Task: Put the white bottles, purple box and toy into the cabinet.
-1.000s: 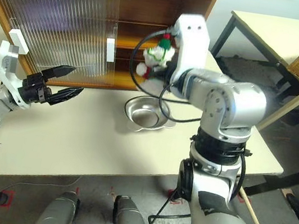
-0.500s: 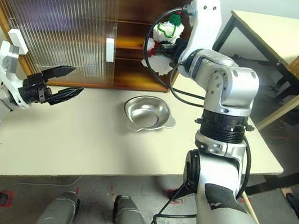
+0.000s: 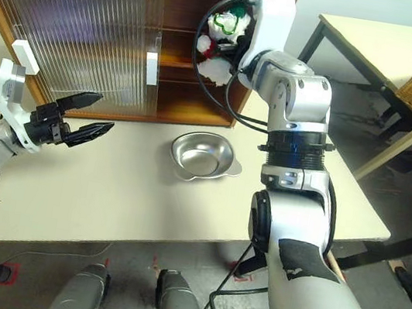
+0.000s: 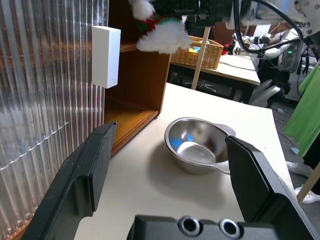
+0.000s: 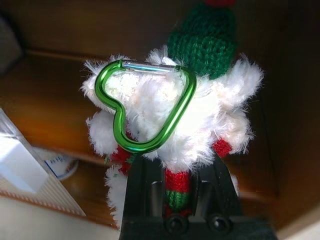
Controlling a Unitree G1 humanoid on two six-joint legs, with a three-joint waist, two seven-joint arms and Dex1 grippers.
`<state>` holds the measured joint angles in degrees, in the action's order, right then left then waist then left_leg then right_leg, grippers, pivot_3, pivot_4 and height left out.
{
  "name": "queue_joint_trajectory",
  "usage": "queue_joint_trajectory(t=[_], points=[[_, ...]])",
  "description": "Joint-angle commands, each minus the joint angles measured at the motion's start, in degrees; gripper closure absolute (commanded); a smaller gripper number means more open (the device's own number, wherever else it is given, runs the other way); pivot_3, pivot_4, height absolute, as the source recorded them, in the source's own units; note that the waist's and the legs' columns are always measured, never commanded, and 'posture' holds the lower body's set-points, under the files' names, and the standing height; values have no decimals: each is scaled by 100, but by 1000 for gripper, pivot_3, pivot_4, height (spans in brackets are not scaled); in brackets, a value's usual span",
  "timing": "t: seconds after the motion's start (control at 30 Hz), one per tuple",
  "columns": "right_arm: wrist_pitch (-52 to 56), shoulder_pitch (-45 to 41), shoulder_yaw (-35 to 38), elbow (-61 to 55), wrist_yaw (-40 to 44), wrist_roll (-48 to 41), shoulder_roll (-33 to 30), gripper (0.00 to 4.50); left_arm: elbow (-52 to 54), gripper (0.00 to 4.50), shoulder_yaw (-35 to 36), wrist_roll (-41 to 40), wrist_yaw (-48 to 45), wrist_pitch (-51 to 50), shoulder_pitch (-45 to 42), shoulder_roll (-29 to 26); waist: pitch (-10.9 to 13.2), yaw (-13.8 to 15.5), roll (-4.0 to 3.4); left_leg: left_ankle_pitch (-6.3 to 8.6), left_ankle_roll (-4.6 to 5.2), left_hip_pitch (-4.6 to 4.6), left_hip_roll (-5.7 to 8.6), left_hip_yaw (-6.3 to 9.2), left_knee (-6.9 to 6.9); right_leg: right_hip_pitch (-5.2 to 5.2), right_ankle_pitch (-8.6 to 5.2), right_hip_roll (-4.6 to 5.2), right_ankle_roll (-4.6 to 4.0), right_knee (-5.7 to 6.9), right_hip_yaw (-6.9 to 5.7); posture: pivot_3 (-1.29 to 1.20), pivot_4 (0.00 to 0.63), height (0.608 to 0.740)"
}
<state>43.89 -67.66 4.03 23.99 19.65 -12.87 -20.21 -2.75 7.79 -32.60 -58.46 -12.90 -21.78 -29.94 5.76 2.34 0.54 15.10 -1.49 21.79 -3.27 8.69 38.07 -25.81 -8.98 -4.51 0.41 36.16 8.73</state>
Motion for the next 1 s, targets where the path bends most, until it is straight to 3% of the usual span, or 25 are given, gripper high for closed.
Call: queue_joint_trajectory(t=[0.03,1.0], points=[[-334,-142,-10,370,48,96,40,4115,139,0,-11,29,27,-72,57,-39,0,3,0,0,0,0,0,0,-1,0,0,0,-1,0,0,95,96,740],[-3730,-995,227,3946,-223,578,485,4116,174,0,42,-17,10,-111,101,-168,0,17,0,1,-1,4,-7,18,-9,-3,3,12,-13,0,17,111,104,740]])
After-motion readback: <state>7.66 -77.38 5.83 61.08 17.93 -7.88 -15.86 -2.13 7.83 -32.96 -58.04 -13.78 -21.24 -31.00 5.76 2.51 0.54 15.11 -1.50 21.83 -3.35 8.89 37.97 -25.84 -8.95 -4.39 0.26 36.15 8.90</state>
